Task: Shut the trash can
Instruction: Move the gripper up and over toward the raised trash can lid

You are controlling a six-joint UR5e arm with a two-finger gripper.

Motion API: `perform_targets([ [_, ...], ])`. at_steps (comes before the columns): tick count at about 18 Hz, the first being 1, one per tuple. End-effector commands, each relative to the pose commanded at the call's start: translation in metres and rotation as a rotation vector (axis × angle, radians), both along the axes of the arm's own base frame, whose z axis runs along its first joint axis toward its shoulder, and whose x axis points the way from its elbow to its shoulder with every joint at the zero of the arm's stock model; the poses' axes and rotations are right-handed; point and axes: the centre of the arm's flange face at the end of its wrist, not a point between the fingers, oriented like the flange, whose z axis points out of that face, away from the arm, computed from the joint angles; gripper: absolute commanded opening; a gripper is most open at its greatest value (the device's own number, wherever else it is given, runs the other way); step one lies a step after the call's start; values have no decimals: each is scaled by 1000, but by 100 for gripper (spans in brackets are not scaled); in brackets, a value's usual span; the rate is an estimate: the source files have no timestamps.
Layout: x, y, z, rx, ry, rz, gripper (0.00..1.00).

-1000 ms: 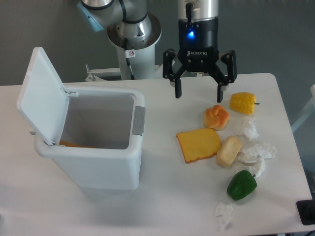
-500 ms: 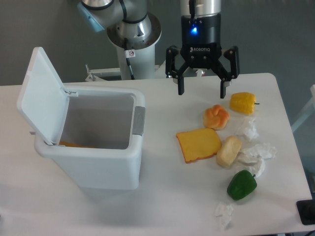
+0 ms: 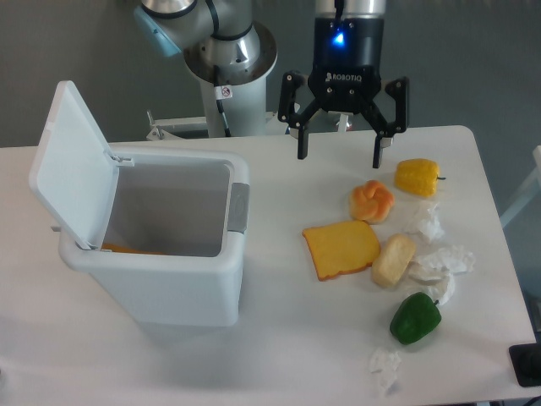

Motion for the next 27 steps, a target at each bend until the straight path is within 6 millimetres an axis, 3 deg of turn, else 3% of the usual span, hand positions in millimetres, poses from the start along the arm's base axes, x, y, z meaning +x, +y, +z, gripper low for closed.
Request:
perform_targets([
  [7, 17, -4, 13, 29, -30, 45, 100],
  [14, 52, 42, 15, 93, -179, 80, 100],
  [22, 87, 50, 53, 165, -216, 119, 100],
  [27, 111, 58, 60, 188, -242, 74, 100],
])
